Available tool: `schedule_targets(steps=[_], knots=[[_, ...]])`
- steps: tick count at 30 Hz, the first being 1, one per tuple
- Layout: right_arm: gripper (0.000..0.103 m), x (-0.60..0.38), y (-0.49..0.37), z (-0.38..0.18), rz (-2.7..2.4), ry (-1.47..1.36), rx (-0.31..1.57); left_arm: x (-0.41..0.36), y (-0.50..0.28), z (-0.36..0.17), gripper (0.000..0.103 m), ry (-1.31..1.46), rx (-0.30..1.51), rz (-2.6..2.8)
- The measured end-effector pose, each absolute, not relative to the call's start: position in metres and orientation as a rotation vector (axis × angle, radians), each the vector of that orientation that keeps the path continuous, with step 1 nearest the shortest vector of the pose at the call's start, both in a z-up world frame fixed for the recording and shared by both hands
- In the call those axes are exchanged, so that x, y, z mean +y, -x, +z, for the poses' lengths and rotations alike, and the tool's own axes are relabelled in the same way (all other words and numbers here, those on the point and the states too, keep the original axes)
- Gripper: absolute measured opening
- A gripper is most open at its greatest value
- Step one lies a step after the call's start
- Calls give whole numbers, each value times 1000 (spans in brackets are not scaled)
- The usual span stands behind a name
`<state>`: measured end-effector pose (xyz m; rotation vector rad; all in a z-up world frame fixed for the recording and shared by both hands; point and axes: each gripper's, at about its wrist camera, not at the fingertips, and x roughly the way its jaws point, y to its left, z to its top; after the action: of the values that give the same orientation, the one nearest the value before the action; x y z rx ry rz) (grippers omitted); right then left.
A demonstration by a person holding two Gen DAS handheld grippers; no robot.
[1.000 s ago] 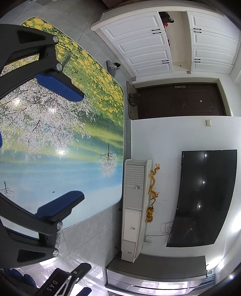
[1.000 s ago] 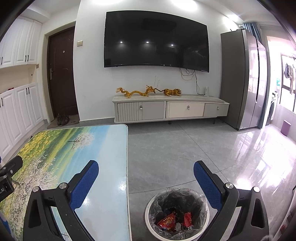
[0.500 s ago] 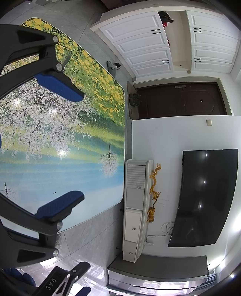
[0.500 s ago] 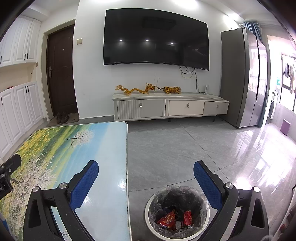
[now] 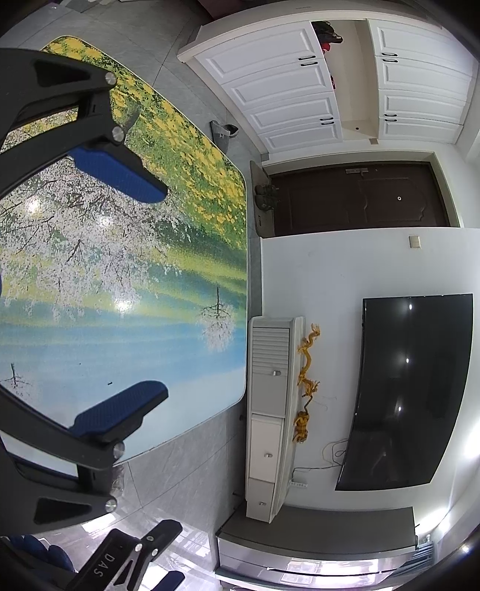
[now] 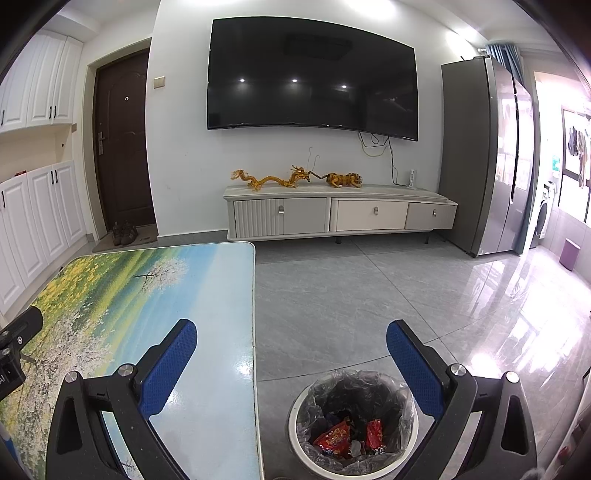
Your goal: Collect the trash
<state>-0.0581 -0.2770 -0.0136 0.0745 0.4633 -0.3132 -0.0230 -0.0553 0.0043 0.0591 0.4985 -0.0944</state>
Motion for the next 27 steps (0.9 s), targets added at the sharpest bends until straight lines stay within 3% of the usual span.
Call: schedule_targets(steps=[27], knots=[[103, -278, 63, -14, -322, -76, 454, -53, 25, 2, 97, -45, 498, -100]])
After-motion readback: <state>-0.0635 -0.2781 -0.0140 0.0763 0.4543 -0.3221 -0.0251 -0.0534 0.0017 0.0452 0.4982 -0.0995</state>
